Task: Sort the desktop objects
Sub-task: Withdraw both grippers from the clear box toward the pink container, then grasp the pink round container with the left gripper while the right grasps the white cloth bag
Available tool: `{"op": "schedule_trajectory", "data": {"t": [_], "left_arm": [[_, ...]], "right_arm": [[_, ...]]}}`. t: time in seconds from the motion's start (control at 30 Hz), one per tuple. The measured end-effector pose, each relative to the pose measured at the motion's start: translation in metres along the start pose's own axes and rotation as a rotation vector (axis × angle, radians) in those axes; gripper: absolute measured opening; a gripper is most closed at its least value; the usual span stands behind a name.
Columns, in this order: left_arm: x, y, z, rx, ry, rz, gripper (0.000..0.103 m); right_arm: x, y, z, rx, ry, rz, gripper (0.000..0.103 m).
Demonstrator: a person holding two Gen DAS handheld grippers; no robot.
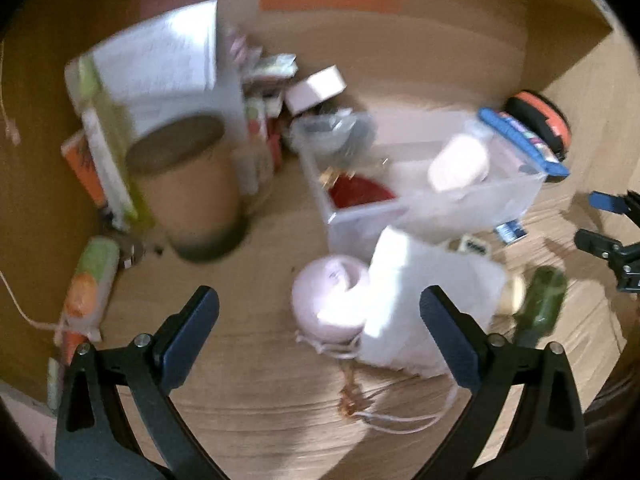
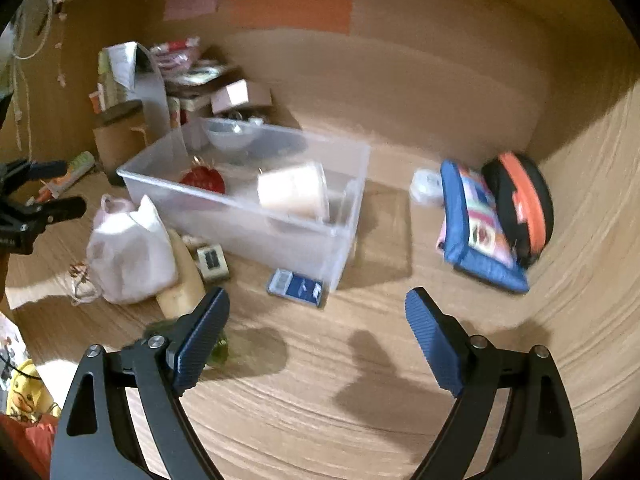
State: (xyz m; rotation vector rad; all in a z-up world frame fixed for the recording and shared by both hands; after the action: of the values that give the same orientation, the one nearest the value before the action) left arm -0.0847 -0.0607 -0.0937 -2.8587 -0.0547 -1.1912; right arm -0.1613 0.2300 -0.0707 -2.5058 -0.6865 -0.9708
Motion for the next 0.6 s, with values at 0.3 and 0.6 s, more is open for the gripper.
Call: {"op": "schedule_trajectory", "data": {"t": [0.3, 0.6], "left_arm": [[-0.026, 0.016, 0.009, 0.058, 0.067, 0.049, 0.102], [-0.036, 0.018, 0.009, 0.062, 0.098, 0.107, 0.102]], "right_arm": [[-0.004, 0.028, 0.002, 0.021, -0.001, -0.133, 0.088], [-0.021, 0.110, -0.025, 0.203, 0.008, -0.240, 0.088]]}}
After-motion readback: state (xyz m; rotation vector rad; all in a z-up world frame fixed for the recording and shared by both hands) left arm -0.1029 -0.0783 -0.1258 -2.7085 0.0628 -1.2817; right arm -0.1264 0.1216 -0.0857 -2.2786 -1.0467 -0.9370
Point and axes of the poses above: each gripper's, at about its wrist camera, not at the fingertips, and x roughly against the way its jaws point, y to its left, z to its underside, the point moved 5 cm from there along -x, roughly the way its jaws point, and after that the axes turned 3 degrees about x, right-handed, at the moved point
